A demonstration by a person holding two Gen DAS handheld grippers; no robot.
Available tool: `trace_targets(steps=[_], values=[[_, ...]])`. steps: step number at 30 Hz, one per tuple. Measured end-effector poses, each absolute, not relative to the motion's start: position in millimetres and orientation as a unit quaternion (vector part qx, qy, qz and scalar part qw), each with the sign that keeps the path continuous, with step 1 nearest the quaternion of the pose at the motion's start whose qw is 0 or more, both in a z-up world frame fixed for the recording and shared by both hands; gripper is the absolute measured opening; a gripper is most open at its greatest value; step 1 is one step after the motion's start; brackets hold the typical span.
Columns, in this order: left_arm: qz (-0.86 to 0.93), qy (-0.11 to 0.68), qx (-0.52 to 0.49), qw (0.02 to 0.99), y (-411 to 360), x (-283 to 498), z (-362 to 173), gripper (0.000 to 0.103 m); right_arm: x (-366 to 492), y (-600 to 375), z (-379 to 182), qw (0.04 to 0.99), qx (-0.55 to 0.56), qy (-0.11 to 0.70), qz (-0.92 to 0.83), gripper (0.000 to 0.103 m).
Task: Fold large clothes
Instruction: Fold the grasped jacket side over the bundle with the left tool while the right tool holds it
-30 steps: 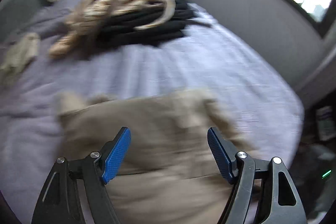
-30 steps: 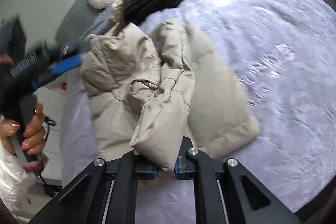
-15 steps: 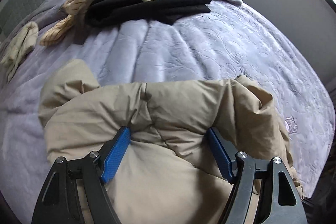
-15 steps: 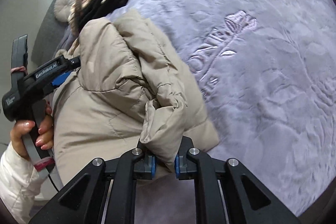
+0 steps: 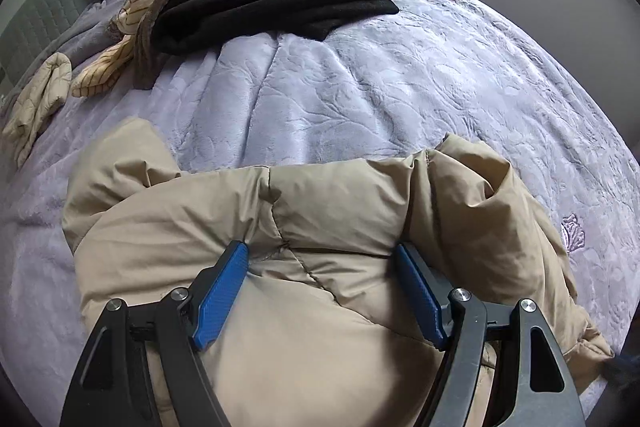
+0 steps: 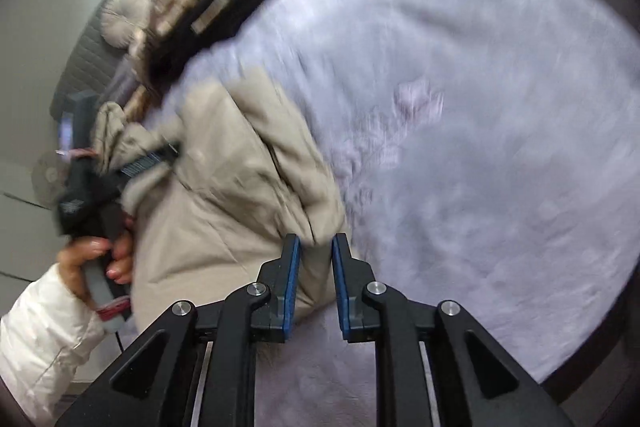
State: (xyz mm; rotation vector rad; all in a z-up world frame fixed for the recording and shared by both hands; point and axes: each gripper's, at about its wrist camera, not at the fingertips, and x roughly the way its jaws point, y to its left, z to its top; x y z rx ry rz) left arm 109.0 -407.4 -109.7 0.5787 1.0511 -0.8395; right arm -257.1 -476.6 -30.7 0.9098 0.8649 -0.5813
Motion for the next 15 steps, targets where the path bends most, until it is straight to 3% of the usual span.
trace_targets(steps=[6, 11, 15], values=[[-0.378, 0.478, 0.270, 0.746, -406.4, 107.8, -107.5, 0.076, -210.7, -474.3, -18.0, 0.804, 0.365, 0.420, -0.210, 0.018], [-0.368, 0.484, 0.258, 0.751, -397.7, 111.2, -98.1, 0.078, -179.2, -477.9, -74.1, 0.770, 0.347, 0.500, -0.193, 0.014], [-0.357, 0.484, 0.251, 0.758, -386.8, 106.0, -81.8, 0.078, -179.6, -488.1, -101.0, 0.754, 0.375, 0.511, -0.173, 0.012]])
